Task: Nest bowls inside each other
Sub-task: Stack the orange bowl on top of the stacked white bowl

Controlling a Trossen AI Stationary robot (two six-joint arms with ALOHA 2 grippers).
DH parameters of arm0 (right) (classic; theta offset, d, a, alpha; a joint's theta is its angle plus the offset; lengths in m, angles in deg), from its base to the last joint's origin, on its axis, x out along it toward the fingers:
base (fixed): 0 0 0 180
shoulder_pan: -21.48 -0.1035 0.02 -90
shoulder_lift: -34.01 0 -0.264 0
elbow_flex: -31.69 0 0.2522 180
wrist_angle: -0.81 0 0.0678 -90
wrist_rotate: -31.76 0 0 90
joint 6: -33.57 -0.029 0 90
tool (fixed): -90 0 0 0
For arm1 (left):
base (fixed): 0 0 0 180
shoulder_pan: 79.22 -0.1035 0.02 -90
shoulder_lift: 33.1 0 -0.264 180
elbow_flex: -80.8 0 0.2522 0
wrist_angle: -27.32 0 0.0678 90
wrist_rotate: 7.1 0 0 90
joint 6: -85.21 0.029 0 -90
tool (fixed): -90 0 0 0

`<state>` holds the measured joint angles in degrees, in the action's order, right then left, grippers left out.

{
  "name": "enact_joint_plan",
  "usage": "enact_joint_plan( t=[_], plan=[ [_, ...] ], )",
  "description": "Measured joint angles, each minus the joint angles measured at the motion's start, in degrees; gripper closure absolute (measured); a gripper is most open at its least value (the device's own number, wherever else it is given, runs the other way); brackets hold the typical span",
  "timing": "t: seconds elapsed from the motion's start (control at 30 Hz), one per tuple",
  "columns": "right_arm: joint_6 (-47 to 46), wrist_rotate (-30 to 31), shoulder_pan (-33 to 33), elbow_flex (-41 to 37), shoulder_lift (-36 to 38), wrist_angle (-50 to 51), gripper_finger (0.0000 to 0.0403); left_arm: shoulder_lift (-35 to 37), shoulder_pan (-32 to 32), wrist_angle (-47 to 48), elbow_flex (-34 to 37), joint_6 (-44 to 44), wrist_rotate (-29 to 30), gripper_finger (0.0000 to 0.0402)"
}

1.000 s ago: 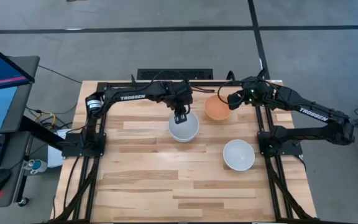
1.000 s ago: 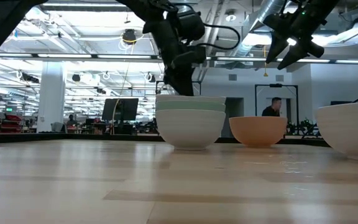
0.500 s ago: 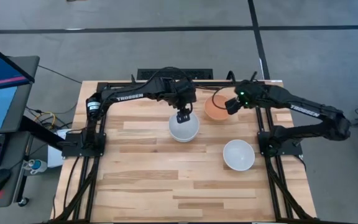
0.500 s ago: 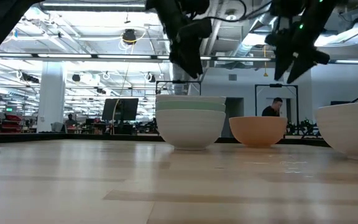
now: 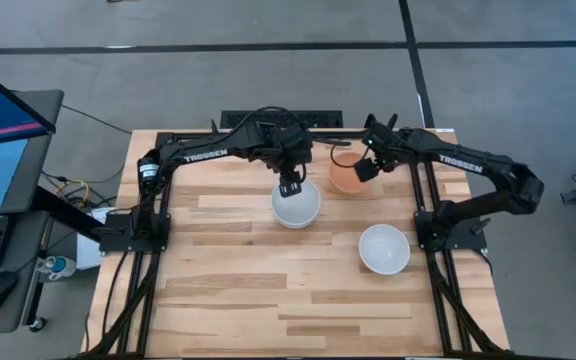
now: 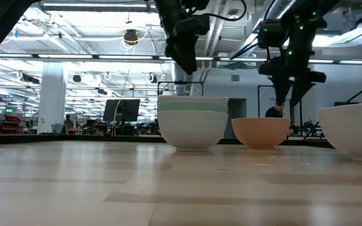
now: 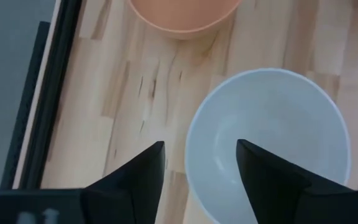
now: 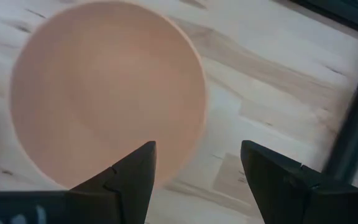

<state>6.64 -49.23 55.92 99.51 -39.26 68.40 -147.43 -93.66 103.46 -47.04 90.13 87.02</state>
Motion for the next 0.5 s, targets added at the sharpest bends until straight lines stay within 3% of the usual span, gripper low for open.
enact_joint_plan(
  t=[0.3, 0.5],
  plan=[
    [0.1, -2.8, 0.2, 0.1, -3.2, -3.6, 0.0167, 0.0, -0.1, 0.0, 0.0, 0.1, 1.2, 0.0211],
    [1.0, 0.7, 0.4, 0.1, -6.4, -3.9, 0.0165, 0.0, -0.1, 0.0, 0.0, 0.0, 1.3, 0.0211]
  ],
)
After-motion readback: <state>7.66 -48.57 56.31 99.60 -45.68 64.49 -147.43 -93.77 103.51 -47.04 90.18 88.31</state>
